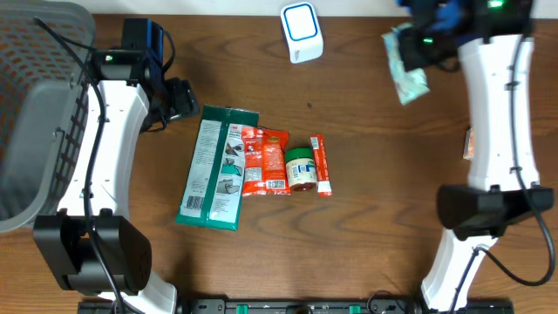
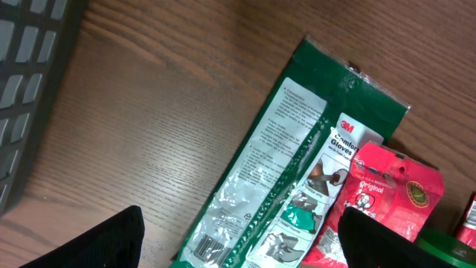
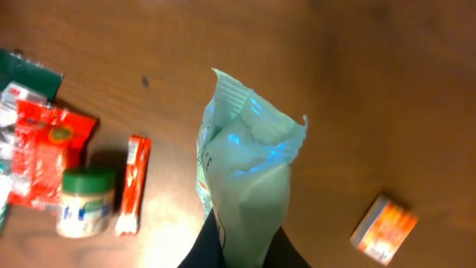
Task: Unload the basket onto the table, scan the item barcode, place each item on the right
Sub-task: 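Carry the wipes pack right and lower it beside the Kleenex pack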
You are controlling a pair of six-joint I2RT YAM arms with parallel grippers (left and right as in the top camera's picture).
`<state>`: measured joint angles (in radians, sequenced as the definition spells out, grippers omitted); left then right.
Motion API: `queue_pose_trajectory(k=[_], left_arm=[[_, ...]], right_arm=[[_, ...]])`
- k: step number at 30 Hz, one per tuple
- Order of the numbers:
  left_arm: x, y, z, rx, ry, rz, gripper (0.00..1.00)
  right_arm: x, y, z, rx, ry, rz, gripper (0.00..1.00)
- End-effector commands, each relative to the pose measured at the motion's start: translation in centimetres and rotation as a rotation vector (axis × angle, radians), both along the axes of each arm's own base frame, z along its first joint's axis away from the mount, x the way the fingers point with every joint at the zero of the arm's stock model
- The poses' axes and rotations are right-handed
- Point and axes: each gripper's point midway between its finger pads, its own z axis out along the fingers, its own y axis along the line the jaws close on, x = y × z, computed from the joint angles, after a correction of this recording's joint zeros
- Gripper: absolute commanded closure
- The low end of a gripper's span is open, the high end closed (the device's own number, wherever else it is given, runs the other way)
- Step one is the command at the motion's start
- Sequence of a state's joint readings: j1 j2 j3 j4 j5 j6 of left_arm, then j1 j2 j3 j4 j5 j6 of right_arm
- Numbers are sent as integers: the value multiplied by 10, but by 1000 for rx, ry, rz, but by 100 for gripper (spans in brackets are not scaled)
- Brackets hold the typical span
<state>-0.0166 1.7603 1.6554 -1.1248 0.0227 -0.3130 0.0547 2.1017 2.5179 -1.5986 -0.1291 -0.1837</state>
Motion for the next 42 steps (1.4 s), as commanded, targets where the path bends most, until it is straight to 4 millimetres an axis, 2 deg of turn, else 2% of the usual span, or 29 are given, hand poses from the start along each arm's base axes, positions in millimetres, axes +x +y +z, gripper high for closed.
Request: queue_pose_trajectory(k=[1,5,8,11,16,19,21,22,24,28,30,31,34,37,39,42], left_arm=[[1,2,7,11,-17,-6,16],[1,2,7,11,-17,-6,16],[1,2,7,11,-17,-6,16],[1,2,7,11,-17,-7,16],[1,2,7,11,-17,-6,16],[1,2,7,11,-17,-6,16],[1,2,7,11,-17,-6,16],[1,2,7,11,-17,-6,16],[1,2,7,11,-17,-7,16],[1,2,7,11,-17,-7,16],[1,2,7,11,-17,-7,16],[1,2,7,11,-17,-6,16],[1,2,7,11,-17,-7,16],[1,2,7,11,-17,-6,16],[1,2,7,11,-17,-6,16],[1,2,7,11,-17,-6,16]], right_arm=[[-17,-13,-11,168,110,-2,99],[-25,-42,-37,227,198,-45,99],[-39,-62,-74,247,314,-90,99],[-45,-73,-112,269,378,-125,99],[-52,-88,-176,265,421,-165,99],[-55,-101,-203,232,416,-189,99],[-50,-112,-219,198,379,-202,99],[-47,-117,-225,176,360,-208,97],[-46,-125,-235,139,345,-222,86],[-43,-137,-241,75,330,-237,74],[-39,-144,-241,50,317,-271,57],[-37,-144,-240,49,309,-271,53],[-31,-146,-231,47,286,-274,48],[-23,-144,-212,85,272,-333,48],[-18,-123,-194,201,269,-314,52],[-19,-101,-186,283,286,-280,59]])
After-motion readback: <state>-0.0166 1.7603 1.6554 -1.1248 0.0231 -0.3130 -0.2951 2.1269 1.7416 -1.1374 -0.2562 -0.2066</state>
